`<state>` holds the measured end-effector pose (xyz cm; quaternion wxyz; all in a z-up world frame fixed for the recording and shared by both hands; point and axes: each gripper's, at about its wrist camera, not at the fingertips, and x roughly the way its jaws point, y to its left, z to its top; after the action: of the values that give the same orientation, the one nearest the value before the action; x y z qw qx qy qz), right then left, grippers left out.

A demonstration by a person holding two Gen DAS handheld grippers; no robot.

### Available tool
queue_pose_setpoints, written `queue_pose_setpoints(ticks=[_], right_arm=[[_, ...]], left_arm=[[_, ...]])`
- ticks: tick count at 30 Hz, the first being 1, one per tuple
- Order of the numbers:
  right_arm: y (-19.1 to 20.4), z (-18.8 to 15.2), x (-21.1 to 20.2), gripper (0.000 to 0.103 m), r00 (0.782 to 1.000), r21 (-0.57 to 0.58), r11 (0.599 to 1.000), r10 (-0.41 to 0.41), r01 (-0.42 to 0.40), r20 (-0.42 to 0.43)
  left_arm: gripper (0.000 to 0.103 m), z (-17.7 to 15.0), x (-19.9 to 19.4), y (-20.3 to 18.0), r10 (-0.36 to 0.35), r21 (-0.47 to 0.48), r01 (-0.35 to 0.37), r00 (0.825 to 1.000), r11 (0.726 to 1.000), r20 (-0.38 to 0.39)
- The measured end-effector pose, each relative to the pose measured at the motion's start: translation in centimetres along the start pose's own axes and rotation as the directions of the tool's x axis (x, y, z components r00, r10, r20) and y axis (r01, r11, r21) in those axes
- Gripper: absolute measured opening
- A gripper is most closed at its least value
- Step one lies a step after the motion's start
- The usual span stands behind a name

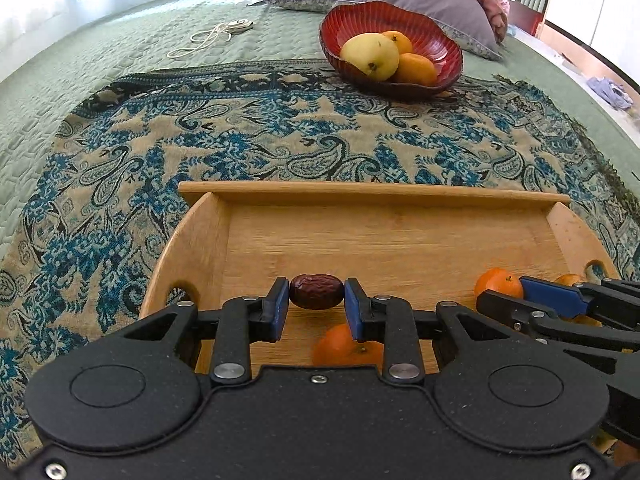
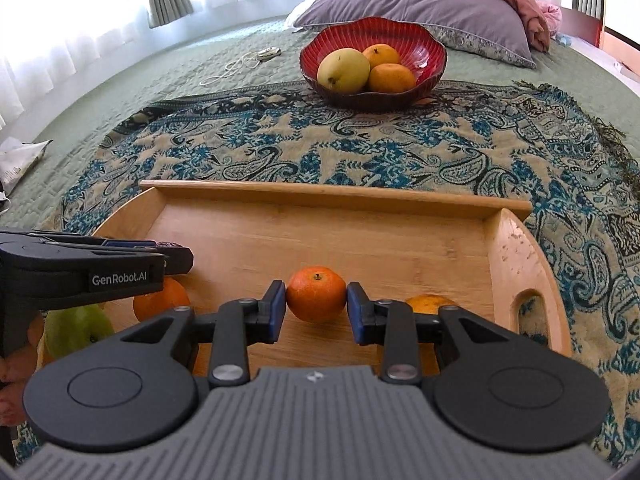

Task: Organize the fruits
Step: 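Carry the tangerine with the right tool while the left tool carries the date onto the tray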

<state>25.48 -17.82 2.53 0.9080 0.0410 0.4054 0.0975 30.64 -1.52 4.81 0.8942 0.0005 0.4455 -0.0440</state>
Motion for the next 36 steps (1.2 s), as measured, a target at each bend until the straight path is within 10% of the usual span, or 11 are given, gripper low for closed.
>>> queue_pose_setpoints(ticks=[36], right_arm=[[0.17,-0.03,0.41,0.040,0.997,0.028,1.000,-0.015,0.013,0.077]], left_arm=[[0.028,-0.48,0.69,0.63,-0.007,-0.012,0.007,1.000,1.000,0.030]])
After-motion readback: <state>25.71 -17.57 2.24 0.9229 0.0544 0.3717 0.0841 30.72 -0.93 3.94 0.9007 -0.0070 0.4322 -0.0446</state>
